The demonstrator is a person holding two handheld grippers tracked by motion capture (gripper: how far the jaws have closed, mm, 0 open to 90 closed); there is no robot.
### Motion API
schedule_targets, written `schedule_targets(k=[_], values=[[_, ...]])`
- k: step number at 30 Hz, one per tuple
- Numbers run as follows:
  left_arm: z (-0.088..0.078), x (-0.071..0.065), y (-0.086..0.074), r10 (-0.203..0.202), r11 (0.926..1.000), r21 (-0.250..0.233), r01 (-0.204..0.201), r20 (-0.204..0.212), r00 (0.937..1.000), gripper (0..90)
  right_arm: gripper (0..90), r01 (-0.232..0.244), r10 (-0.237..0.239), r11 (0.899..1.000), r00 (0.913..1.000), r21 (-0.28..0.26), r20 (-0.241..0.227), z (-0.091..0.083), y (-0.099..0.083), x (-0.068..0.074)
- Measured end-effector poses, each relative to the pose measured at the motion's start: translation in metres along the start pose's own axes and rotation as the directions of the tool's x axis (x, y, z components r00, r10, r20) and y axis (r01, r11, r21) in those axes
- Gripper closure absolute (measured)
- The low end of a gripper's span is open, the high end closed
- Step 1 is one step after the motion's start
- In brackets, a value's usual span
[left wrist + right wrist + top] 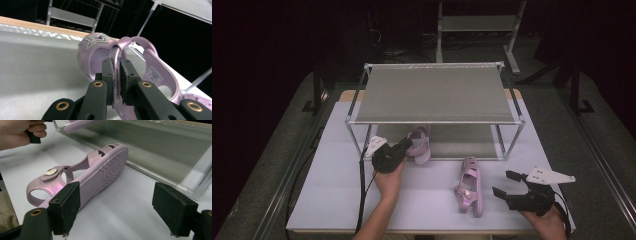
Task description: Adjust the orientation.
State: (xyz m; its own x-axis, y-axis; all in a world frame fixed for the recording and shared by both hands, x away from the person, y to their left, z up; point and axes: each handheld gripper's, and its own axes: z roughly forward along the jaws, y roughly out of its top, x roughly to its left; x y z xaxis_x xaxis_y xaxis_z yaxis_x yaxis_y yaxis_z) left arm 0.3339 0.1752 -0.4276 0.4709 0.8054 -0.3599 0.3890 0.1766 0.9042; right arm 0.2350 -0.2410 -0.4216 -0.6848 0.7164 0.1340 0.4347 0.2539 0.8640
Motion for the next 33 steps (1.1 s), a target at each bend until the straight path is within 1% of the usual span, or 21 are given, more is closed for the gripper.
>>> schedule_targets(k=[1, 3, 5, 8, 11, 13, 15, 16, 17, 19, 20, 22, 24, 27, 32, 33], values=[[0.003, 0.001, 0.001, 0.01, 1.0, 0.0, -0.01, -0.003, 0.9999, 83.3, 22.0, 0.0, 0.0, 1.0, 1.0, 0.0, -0.001, 0.0, 0.0, 0.0], [0.007, 0.001, 0.002, 0.01, 0.9999, -0.013, -0.01, 0.002, 0.9999, 83.2, 22.0, -0.001, 0.001, 1.0, 1.0, 0.0, -0.003, 0.0, 0.0, 0.0], [0.012, 0.0, 0.003, 0.008, 0.9999, -0.009, -0.008, 0.0, 1.0, 83.3, 22.0, 0.0, 0.0, 1.0, 1.0, -0.002, -0.005, 0.001, 0.0, 0.0], [0.02, 0.001, 0.003, 0.028, 0.9996, 0.008, -0.028, -0.016, 0.9995, 83.3, 22.0, 0.003, -0.003, 1.0, 1.0, -0.009, -0.008, 0.0, 0.001, 0.0], [0.025, 0.002, 0.004, 0.045, 0.999, 0.007, -0.044, -0.024, 0.9987, 83.3, 22.0, 0.001, -0.001, 1.0, 0.9999, -0.012, -0.01, 0.0, 0.001, -0.001], [0.029, 0.001, 0.004, 0.043, 0.999, 0.013, -0.043, -0.031, 0.9986, 83.3, 22.0, 0.002, -0.002, 1.0, 0.9999, -0.014, -0.012, 0.001, 0.001, -0.001], [0.032, 0.002, 0.004, 0.041, 0.9991, 0.006, -0.041, -0.04, 0.9984, 83.2, 22.0, 0.002, -0.002, 1.0, 0.9999, -0.016, -0.012, 0.001, 0.001, -0.001], [0.033, 0.003, 0.004, 0.048, 0.9988, 0.007, -0.048, -0.041, 0.998, 83.3, 22.0, 0.002, -0.002, 1.0, 0.9999, -0.015, -0.013, 0.001, 0.001, -0.001], [0.035, 0.006, 0.004, 0.069, 0.9976, 0.011, -0.069, -0.044, 0.9966, 83.3, 22.0, 0.002, -0.003, 1.0, 0.9999, -0.015, -0.013, 0.001, 0.001, -0.001], [0.038, 0.009, 0.003, 0.087, 0.9961, 0.015, -0.087, -0.05, 0.9949, 83.3, 22.1, -0.002, 0.001, 1.0, 0.9999, -0.016, -0.014, 0.001, 0.001, -0.001], [0.039, 0.009, 0.002, 0.069, 0.9975, 0.014, -0.069, -0.056, 0.996, 83.3, 22.1, -0.002, 0.002, 1.0, 0.9999, -0.017, -0.014, 0.001, 0.001, -0.001], [0.042, 0.011, 0.001, 0.07, 0.9974, 0.018, -0.069, -0.065, 0.9954, 83.3, 22.1, -0.001, 0.001, 1.0, 0.9999, -0.017, -0.014, 0.001, 0.001, -0.001], [0.044, 0.014, 0.001, 0.079, 0.9966, 0.032, -0.076, -0.08, 0.9937, 83.2, 22.1, -0.003, 0.003, 1.0, 0.9999, -0.016, -0.015, 0.001, 0.001, -0.002], [0.047, 0.013, 0.002, 0.101, 0.994, 0.051, -0.097, -0.086, 0.9911, 83.1, 22.2, -0.002, 0.001, 1.0, 0.9998, -0.015, -0.018, 0.001, 0.001, -0.001], [0.053, 0.012, 0.0, 0.102, 0.9916, 0.087, -0.095, -0.073, 0.9921, 82.8, 22.2, 0.006, -0.006, 1.0, 0.9998, -0.012, -0.021, 0.002, 0.001, -0.001], [0.054, 0.012, -0.001, 0.109, 0.9892, 0.105, -0.102, -0.071, 0.9914, 82.5, 22.2, 0.005, -0.006, 1.0, 0.9998, -0.012, -0.021, 0.002, 0.002, 0.0]])
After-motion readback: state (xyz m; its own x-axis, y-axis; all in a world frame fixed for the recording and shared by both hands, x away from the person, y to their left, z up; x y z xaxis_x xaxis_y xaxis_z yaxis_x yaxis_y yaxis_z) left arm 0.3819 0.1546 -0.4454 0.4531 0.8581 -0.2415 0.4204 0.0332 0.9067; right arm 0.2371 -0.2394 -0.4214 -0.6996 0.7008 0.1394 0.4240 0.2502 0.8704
